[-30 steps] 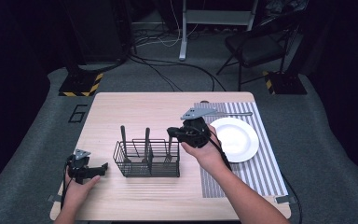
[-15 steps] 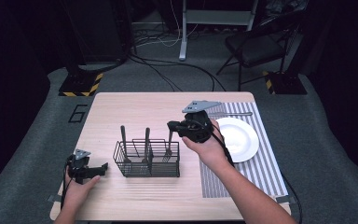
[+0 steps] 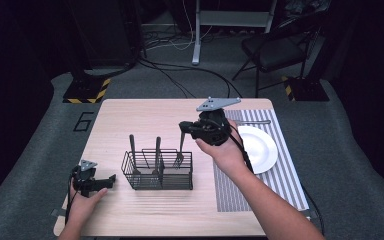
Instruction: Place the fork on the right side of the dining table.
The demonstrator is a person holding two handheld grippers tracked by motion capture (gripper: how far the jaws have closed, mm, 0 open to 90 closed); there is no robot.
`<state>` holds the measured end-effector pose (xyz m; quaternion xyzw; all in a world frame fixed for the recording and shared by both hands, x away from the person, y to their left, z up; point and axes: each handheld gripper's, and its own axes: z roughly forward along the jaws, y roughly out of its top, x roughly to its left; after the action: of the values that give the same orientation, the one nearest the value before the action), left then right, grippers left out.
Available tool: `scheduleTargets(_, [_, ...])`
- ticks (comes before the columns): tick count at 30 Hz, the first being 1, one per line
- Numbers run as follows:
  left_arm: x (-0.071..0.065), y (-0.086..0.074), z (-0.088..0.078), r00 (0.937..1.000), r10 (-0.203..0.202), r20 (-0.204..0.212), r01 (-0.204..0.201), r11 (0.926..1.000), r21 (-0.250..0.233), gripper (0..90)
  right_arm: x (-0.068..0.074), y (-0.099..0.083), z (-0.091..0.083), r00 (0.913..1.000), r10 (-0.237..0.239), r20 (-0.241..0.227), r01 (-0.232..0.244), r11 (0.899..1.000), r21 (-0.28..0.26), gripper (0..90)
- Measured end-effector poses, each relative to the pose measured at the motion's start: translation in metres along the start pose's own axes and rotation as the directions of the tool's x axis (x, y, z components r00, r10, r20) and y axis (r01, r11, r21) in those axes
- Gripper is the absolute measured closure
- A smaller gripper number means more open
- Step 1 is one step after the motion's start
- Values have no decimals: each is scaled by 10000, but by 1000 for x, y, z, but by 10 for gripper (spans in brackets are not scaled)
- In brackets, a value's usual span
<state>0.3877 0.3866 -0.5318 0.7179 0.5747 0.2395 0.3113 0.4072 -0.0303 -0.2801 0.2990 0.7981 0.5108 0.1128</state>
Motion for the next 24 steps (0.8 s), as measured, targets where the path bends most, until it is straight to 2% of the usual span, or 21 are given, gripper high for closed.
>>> scheduleTargets(12, [0, 0, 0, 10000, 1, -1, -1, 10000, -1, 1, 0, 18, -13, 9998, 42, 175, -38, 9997, -221, 867])
scheduleTargets(24, [0, 0, 0, 10000, 0, -2, 0, 10000, 11, 1, -15, 30, -41, 9972, 274, 692, -232, 9978, -619, 868])
